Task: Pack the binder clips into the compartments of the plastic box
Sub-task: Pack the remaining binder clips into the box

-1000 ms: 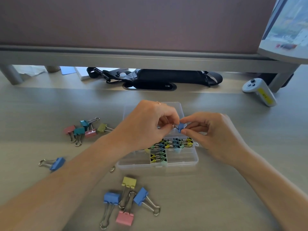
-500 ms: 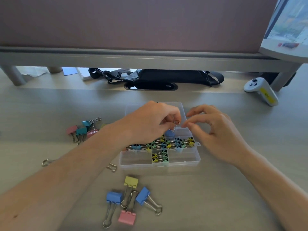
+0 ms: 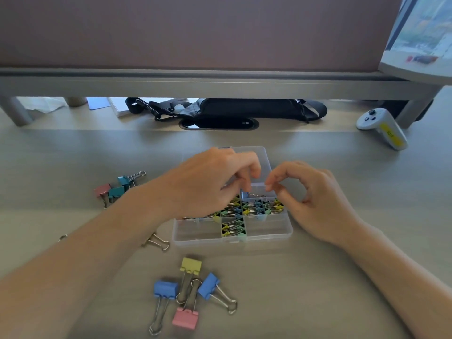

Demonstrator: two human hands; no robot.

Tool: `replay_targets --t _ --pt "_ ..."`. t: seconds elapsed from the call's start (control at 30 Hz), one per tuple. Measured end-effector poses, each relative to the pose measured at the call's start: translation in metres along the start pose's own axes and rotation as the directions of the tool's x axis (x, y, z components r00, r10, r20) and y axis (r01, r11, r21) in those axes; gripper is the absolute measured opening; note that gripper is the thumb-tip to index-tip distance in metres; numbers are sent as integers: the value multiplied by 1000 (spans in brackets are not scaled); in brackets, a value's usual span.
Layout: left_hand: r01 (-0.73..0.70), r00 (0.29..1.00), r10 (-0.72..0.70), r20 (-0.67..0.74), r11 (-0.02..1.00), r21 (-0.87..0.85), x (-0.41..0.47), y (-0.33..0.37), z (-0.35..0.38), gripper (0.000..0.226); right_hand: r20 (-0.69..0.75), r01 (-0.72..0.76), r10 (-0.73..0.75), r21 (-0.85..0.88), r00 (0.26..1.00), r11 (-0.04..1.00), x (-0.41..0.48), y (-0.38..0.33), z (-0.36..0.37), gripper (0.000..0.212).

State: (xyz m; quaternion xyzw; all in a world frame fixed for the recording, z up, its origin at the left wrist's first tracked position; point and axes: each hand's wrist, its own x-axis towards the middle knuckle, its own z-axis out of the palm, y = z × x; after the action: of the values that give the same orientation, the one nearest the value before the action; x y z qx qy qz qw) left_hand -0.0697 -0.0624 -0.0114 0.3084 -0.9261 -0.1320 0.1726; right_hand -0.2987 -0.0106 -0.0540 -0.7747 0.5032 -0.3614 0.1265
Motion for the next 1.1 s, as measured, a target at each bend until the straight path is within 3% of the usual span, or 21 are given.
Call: replay_targets --t 0.13,0.43,0.57,0.7,0.77,0.9,1.03,1.1 --pt "-74 996 65 64 987 143 -11 4 -2 25 101 128 -123 -46 987 991 -1 -5 2 20" --pt "-61 998 56 28 978 198 -14 6 11 18 207 164 -129 -164 970 973 -7 -9 2 25" --pt "76 997 -73 36 994 -76 -26 4 5 34 183 177 -148 -158 972 971 -11 -10 5 26" --pt "200 961 -229 -152 962 -185 -58 -11 -24 32 181 197 -171 -134 968 971 -13 -8 6 32" --pt "261 959 -274 -75 953 -152 -78 -24 -46 26 177 202 -183 -97 967 975 -13 -7 7 34" --pt "351 918 -332 217 934 -58 -105 -29 -66 13 154 212 -200 -67 968 975 -11 -5 9 33" --pt "362 859 -392 330 920 151 -108 -27 -59 29 98 221 -216 -45 972 974 -11 -5 8 30" --pt "373 846 -408 342 913 165 -105 -27 -54 30 84 229 -225 -49 971 972 -11 -5 9 29"
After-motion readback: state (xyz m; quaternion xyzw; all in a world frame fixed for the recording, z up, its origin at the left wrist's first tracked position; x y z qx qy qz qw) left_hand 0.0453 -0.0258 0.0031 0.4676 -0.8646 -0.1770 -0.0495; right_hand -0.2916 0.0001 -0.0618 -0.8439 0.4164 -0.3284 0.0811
